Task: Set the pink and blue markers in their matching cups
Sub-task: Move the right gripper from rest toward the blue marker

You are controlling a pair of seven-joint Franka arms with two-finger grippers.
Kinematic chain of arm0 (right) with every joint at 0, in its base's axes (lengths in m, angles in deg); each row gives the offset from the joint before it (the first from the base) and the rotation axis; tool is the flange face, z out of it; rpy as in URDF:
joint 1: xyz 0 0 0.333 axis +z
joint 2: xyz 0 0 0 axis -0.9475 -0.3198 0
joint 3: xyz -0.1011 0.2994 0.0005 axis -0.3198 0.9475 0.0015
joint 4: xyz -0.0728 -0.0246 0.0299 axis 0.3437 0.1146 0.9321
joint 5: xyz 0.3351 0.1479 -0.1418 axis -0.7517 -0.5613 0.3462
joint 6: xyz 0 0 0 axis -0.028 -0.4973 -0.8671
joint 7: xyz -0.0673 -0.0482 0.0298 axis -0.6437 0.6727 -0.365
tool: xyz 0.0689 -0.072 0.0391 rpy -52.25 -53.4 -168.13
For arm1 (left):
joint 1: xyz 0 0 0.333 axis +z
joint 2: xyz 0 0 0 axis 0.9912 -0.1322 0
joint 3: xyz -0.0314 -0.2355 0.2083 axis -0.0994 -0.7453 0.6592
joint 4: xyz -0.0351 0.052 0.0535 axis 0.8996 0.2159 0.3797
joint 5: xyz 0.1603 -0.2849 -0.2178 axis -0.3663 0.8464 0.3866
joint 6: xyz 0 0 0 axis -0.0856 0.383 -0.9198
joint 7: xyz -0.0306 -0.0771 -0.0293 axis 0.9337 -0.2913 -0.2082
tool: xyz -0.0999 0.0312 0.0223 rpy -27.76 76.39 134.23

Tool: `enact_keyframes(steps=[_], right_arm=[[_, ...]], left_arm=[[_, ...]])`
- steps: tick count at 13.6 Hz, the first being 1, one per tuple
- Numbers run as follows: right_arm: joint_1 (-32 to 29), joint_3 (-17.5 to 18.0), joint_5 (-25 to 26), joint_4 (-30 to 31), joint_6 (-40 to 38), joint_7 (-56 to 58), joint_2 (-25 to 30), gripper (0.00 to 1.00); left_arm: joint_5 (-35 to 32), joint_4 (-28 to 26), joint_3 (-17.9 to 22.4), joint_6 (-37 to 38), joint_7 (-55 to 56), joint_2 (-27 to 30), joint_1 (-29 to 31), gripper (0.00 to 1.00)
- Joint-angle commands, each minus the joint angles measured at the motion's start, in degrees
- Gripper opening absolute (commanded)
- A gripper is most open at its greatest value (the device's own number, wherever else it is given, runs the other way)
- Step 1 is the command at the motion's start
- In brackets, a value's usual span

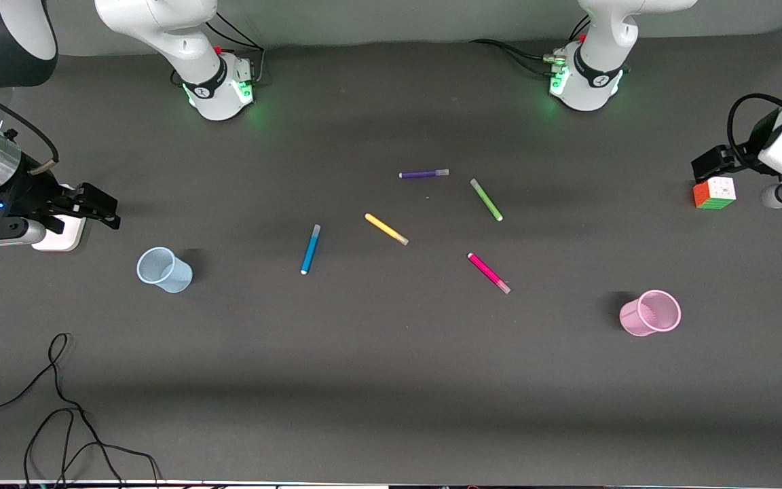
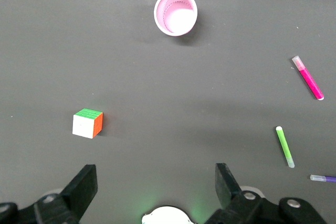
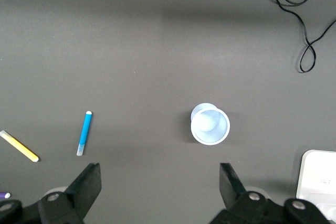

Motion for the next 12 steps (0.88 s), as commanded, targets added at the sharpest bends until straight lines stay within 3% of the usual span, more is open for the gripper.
enact_keyframes(steps=[1, 6, 9, 12], right_arm=[[0.3, -0.3, -1.0, -1.2, 0.0, 0.6, -1.2, 1.0], [1.1, -0.1, -1.2, -1.0, -0.3, -4.3, -3.6, 1.0], [4.0, 0.0, -5.9, -1.1, -0.3, -13.0, -8.4, 1.0], [7.3, 0.9, -9.2, -1.4, -0.7, -15.7, -16.6, 1.0]], left_arm=[[-0.7, 7.0, -0.2, 5.8, -1.0, -4.4, 0.2, 1.0], [-0.6, 7.1, -0.2, 6.8, -1.0, -4.4, 0.1, 1.0], [-0.5, 7.0, -0.2, 7.0, -1.1, -4.4, 0.1, 1.0], [-0.5, 6.9, -0.2, 7.2, -1.1, -4.4, 0.2, 1.0]])
